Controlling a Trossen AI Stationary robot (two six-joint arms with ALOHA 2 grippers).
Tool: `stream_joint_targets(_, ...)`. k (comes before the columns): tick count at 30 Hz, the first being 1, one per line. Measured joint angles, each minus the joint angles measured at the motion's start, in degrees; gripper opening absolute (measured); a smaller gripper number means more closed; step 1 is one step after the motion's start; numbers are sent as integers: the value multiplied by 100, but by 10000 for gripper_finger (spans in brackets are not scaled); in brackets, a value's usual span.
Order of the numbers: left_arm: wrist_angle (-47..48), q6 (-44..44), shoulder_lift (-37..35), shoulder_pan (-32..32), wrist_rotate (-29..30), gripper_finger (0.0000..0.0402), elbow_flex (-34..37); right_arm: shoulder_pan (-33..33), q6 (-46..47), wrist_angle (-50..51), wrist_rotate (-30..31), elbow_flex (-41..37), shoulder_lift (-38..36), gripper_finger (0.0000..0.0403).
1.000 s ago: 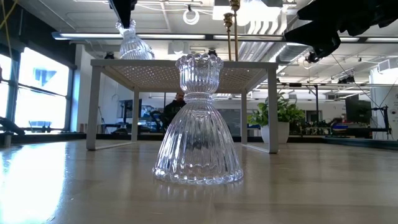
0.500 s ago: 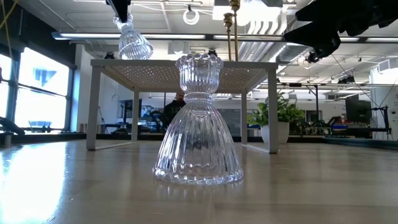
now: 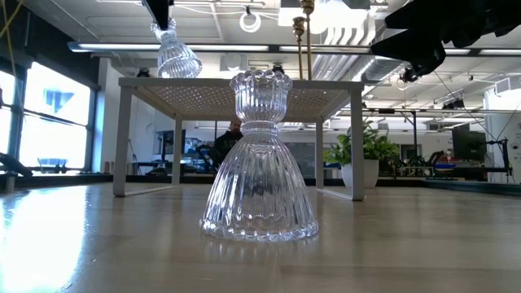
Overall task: Pick & Place candle stick holders
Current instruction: Put the top transparent glass candle holder on the shelf aligned with the other transparent glass candle holder
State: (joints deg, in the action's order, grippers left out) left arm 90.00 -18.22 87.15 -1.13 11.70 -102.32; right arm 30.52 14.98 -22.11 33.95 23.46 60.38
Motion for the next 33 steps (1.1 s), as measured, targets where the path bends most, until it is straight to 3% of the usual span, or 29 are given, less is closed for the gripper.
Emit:
stream_joint_targets(15, 2, 657, 0, -2, 23, 17, 1, 0, 154, 11, -15, 0, 0, 246)
stream_joint_targets(25, -27, 1260, -180, -4, 364, 17, 708, -8, 428, 4, 373, 0, -1, 246)
stream_joint_targets(33, 33, 1491, -164, -2, 402, 17, 737, -15, 455, -9, 559, 0, 0, 246)
